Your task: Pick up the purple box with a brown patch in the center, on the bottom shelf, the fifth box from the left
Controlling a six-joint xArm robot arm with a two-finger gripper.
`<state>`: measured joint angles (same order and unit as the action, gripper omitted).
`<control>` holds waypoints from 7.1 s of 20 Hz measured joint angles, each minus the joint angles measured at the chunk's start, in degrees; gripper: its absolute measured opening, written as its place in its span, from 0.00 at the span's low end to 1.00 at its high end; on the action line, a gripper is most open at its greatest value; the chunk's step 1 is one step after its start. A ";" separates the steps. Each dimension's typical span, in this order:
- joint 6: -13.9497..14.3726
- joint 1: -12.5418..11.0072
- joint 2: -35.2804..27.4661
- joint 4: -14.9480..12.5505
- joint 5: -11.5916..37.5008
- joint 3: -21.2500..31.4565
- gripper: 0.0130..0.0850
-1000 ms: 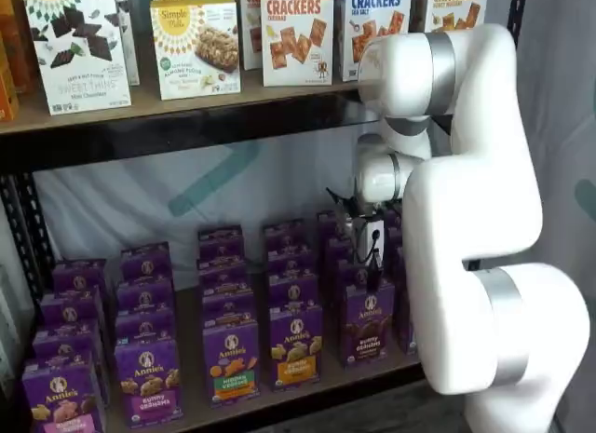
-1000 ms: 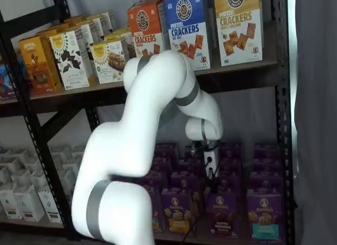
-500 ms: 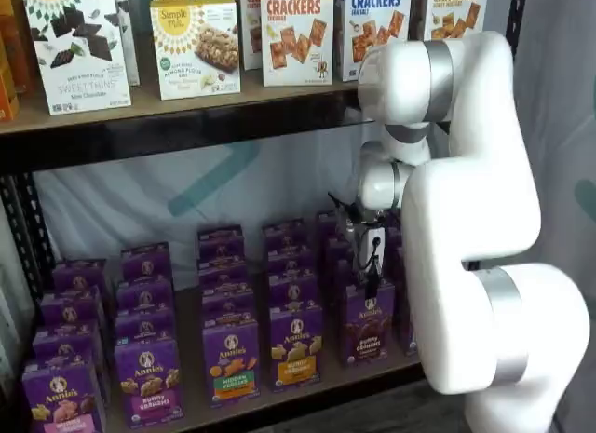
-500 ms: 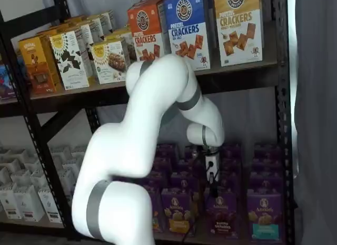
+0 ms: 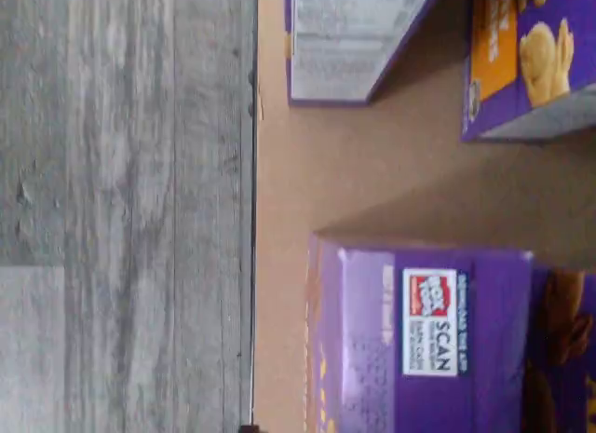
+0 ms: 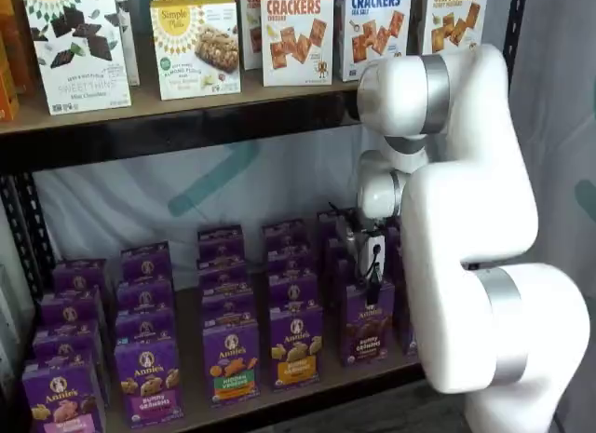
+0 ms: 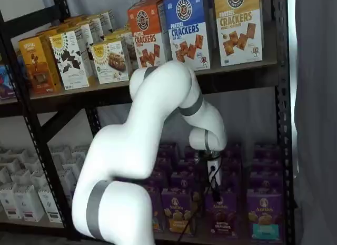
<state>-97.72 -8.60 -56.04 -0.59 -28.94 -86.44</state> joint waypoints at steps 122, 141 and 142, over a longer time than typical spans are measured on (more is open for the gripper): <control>-2.07 3.82 32.20 6.50 -3.83 37.68 0.22; 4.94 9.03 51.20 4.94 -7.73 50.28 0.22; 5.28 9.28 52.10 4.85 -8.01 50.83 0.22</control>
<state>-92.44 0.69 -3.93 4.26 -36.96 -35.61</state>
